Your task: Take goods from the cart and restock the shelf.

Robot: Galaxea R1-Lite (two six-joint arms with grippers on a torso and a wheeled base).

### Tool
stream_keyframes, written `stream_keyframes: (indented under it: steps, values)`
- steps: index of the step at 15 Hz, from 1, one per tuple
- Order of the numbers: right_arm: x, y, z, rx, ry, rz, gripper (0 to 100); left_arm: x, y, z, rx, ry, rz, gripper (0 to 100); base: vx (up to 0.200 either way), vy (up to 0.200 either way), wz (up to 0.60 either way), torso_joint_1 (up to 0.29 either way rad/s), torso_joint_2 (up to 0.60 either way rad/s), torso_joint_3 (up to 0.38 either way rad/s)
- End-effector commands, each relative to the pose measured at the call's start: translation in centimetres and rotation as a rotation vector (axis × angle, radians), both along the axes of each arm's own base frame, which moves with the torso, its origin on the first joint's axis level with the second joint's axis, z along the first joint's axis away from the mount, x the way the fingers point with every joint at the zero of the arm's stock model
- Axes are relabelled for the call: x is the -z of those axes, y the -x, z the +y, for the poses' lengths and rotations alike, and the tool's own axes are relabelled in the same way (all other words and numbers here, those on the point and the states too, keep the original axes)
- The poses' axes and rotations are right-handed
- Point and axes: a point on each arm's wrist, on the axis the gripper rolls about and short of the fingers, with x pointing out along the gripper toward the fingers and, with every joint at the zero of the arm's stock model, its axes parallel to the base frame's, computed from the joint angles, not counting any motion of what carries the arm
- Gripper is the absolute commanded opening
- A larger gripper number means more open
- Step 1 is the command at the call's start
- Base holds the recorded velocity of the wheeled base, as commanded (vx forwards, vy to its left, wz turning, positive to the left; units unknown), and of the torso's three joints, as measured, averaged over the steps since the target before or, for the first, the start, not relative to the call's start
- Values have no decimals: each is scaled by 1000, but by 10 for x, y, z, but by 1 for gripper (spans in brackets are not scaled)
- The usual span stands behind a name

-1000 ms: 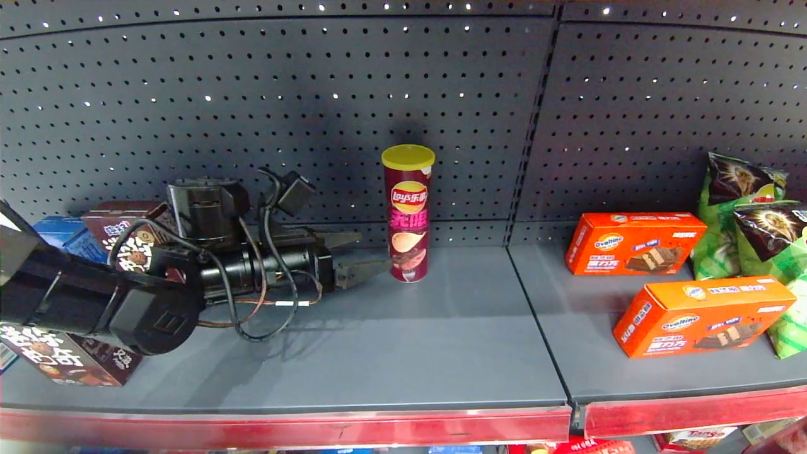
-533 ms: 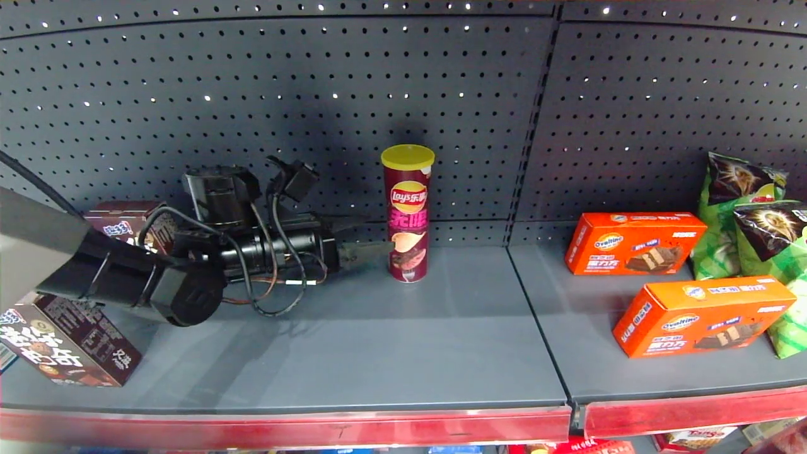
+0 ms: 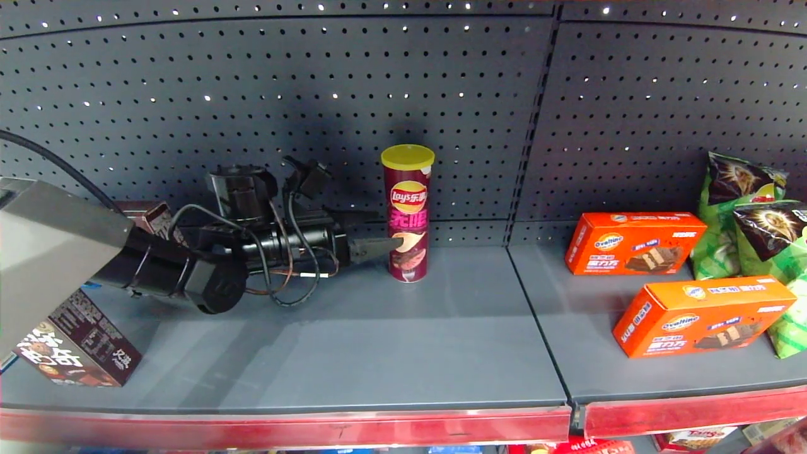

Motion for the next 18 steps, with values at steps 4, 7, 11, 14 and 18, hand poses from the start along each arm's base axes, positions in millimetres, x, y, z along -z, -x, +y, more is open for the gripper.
stream_keyframes:
  steps: [4,7,11,14,18]
  values:
    - [0,-1,0,0,1,2,0,-1,-14,-17,31,8,-29,100,0,0,0,0,0,0]
    - [0,-1,0,0,1,2,0,2,-16,-23,43,8,-25,100,0,0,0,0,0,0]
    - [0,-1,0,0,2,3,0,4,-20,-24,43,9,-29,100,0,0,0,0,0,0]
    - [-1,-1,0,0,1,2,0,4,-28,-31,54,13,-41,100,0,0,0,0,0,0]
    - [0,-1,0,0,2,3,0,3,-30,-37,65,12,-36,100,0,0,0,0,0,0]
